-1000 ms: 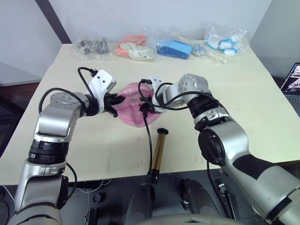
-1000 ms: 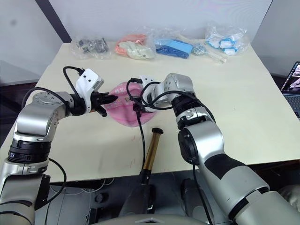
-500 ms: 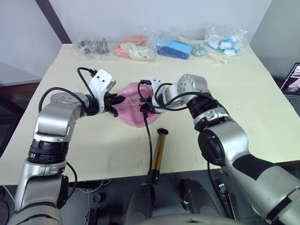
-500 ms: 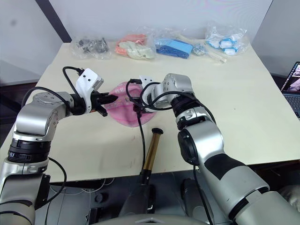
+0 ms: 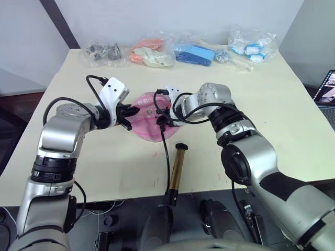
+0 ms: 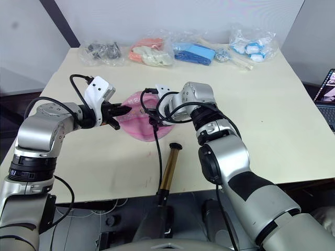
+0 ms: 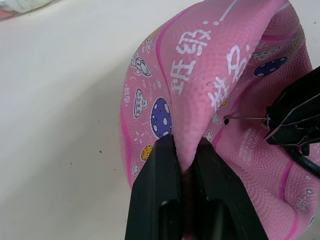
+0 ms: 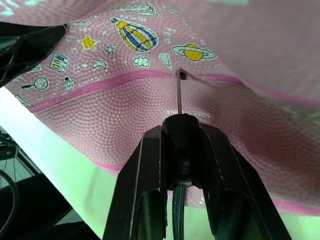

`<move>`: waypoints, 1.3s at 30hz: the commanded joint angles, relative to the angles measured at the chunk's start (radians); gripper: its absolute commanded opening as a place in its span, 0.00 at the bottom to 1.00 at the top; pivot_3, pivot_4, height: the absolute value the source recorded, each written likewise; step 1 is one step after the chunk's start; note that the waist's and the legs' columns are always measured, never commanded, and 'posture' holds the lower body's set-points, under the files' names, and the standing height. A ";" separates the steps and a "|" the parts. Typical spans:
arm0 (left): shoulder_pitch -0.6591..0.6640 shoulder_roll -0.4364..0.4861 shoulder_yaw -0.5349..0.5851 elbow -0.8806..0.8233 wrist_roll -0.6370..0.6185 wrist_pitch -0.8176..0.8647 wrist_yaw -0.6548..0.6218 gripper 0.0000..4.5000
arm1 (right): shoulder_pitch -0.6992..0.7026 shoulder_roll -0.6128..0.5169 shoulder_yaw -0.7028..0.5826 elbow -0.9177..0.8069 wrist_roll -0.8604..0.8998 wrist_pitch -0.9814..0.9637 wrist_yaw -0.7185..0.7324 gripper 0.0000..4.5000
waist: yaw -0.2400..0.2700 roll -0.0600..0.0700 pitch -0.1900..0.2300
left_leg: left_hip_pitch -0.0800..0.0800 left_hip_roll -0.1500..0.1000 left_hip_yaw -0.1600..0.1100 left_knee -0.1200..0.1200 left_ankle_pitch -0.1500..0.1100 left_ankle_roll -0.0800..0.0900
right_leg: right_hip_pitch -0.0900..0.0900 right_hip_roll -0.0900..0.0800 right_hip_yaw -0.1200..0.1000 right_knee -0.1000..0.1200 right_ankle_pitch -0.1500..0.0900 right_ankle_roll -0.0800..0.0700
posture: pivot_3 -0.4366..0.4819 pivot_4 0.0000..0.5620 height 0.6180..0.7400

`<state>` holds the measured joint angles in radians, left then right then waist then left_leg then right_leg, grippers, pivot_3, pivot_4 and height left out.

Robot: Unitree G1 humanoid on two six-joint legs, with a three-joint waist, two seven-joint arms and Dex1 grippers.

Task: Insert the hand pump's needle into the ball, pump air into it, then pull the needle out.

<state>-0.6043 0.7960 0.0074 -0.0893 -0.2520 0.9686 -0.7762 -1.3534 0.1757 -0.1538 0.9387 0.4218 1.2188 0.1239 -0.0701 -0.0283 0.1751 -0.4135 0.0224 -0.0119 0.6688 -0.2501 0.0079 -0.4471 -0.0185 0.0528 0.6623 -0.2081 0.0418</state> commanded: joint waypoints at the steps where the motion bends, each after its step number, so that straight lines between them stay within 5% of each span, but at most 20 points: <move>1: 0.019 -0.005 -0.025 0.012 -0.008 0.036 0.002 0.01 | 0.024 0.074 0.019 -0.021 -0.010 0.011 0.002 0.08 | 0.000 0.000 0.000 | 0.000 0.000 0.000 0.000 0.000 0.000 | 0.000 0.000 0.000 0.000 0.000 0.000 | 0.48 0.27 1.00; 39: 0.021 0.000 -0.028 0.017 -0.023 0.037 0.020 0.01 | 0.062 0.078 0.060 -0.062 -0.031 0.040 0.013 0.08 | 0.000 0.000 0.000 | 0.000 0.000 0.000 0.000 0.000 0.000 | 0.000 0.000 0.000 0.000 0.000 0.000 | 0.48 0.27 1.00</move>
<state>-0.6047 0.7964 0.0073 -0.0889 -0.2745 0.9783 -0.7557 -1.3229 0.1758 -0.0995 0.8804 0.3967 1.2389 0.1448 -0.0698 -0.0282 0.1748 -0.4135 0.0222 -0.0120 0.6688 -0.2500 0.0079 -0.4470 -0.0189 0.0527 0.6623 -0.2081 0.0418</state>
